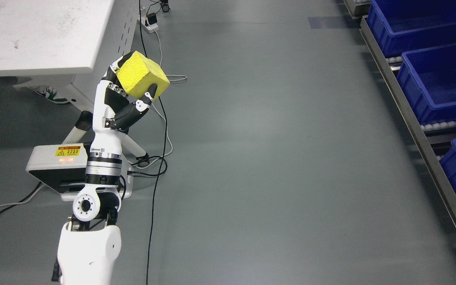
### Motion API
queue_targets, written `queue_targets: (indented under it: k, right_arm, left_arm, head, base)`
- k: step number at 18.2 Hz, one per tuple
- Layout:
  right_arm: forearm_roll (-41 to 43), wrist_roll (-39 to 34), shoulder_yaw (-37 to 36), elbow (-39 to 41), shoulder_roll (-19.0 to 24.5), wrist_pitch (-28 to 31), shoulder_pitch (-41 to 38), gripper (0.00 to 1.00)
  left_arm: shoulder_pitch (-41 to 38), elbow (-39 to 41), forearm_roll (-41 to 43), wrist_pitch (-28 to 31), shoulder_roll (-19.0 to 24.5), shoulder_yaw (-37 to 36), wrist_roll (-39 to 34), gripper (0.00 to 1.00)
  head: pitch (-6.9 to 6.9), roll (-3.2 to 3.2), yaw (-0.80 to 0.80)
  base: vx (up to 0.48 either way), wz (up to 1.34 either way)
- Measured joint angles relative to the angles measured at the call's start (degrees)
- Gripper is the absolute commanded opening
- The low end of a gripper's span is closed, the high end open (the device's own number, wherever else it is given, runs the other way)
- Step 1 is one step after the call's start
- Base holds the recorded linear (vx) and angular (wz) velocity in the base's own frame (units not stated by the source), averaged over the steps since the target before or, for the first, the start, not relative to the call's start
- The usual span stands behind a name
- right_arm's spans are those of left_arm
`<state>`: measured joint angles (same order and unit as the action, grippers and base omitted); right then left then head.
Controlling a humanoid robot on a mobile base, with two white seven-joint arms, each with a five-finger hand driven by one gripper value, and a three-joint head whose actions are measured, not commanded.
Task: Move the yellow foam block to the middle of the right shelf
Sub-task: 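Hold the cube raised in the left hand while turning toward the shelves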
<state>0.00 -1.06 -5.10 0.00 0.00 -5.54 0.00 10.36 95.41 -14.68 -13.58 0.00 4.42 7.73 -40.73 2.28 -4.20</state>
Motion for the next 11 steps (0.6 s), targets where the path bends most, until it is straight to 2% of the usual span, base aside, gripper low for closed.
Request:
queue_targets:
  k: [11]
  right_arm:
    - [0.00,-0.02,0.00,0.00,0.00,-0.01,0.00,1.00]
  left_arm:
    - [0.10,0.63,0.00,0.82,0.00,0.03,0.01,0.31]
  head:
    - [0.00,0.00,0.00]
  base:
    - [0.314,0.01]
